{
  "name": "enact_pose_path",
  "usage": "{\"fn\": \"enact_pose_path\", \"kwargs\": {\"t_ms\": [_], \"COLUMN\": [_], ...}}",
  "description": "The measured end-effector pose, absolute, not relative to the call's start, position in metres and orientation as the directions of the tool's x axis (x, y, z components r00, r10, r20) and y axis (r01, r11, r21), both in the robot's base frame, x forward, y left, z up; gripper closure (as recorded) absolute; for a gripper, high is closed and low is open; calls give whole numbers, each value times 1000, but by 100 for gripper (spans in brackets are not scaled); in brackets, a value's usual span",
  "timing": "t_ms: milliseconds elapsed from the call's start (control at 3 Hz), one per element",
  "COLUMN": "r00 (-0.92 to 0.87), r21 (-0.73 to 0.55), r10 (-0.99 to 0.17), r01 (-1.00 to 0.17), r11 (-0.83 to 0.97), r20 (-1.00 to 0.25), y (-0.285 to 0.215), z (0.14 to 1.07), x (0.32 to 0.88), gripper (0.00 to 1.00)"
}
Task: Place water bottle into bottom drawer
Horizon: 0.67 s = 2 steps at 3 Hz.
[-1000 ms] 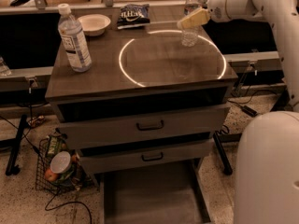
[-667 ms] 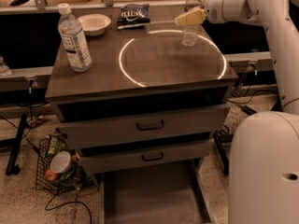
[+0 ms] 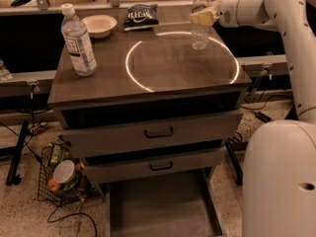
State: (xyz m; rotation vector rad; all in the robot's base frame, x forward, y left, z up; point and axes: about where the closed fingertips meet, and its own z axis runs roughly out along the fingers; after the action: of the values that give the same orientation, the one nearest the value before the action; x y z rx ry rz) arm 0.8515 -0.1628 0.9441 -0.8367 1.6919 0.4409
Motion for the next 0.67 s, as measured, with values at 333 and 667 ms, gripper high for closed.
{"fn": "enact_pose_path", "kwargs": {"t_ms": [333, 667], "r00": [-108, -132], "r21": [-100, -59], "r10": [-292, -299], "r01": [-782, -830], "r11": [615, 555], "r20": [-950, -945], "y": [-162, -175], "z": [969, 1003], "x": [814, 753], "gripper": [96, 100]}}
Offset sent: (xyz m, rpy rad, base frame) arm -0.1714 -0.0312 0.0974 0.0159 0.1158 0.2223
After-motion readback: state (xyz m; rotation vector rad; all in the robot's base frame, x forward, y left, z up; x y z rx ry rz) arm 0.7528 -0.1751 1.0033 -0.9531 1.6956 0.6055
